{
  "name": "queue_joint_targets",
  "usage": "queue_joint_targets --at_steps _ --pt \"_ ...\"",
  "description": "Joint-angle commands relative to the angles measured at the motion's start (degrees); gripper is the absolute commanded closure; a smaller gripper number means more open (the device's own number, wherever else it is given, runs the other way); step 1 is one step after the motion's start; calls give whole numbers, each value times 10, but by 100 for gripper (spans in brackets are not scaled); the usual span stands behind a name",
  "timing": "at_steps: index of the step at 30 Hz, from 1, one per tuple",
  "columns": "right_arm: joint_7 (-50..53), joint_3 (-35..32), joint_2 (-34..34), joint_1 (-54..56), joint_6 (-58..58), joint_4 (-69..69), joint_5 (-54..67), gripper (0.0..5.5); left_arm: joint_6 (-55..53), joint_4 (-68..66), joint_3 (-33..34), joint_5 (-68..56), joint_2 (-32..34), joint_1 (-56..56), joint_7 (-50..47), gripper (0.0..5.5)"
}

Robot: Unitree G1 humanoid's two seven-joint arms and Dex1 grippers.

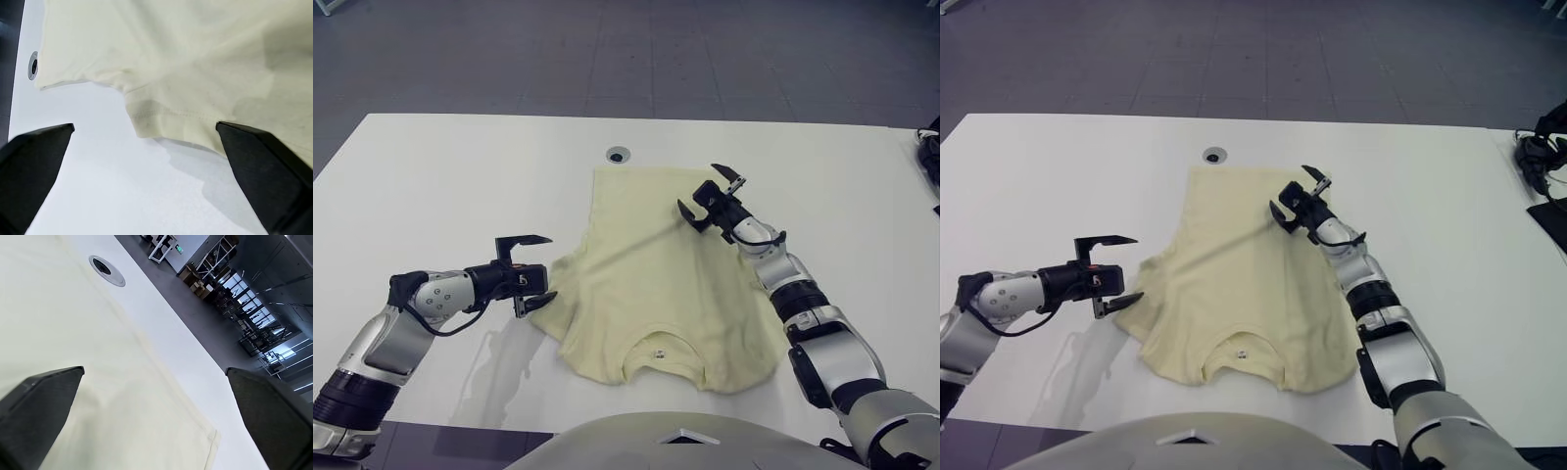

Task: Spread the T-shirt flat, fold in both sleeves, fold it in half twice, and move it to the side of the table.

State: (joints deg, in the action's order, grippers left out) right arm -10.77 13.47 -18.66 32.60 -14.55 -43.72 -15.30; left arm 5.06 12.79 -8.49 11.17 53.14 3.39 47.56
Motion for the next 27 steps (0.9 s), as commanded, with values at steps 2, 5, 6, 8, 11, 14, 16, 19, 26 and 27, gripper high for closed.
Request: queue_joint_targets --at_steps 2,5,6,8,11,14,16,19,26,27 --pt "-19 -19 4 -10 -29 26 25 12 -30 16 -9 7 -11 11 4 10" --pt "-21 -29 3 -12 -40 63 34 12 -43 34 -7 6 -19 9 -1 10" --pt "-21 -36 1 -12 -39 74 39 12 -47 38 -5 5 -21 7 -2 10" --pt "-21 -47 -7 -13 -35 93 45 12 -55 49 1 2 -22 8 -3 10" --pt "-15 -77 -30 -21 -5 140 49 12 -61 63 18 -10 -19 6 0 10" --pt "-3 -113 -59 -41 72 252 35 12 -58 60 56 -31 -7 3 3 10" --pt "-6 -140 -60 -66 135 353 52 12 -43 54 77 -37 3 20 6 10" --pt "5 -170 -28 -114 222 495 89 12 -28 56 113 -34 25 69 11 10" --pt "49 -162 28 -214 251 565 84 12 44 48 163 -36 77 131 55 10" --pt "48 -164 31 -215 253 567 89 12 52 52 157 -36 79 139 60 10"
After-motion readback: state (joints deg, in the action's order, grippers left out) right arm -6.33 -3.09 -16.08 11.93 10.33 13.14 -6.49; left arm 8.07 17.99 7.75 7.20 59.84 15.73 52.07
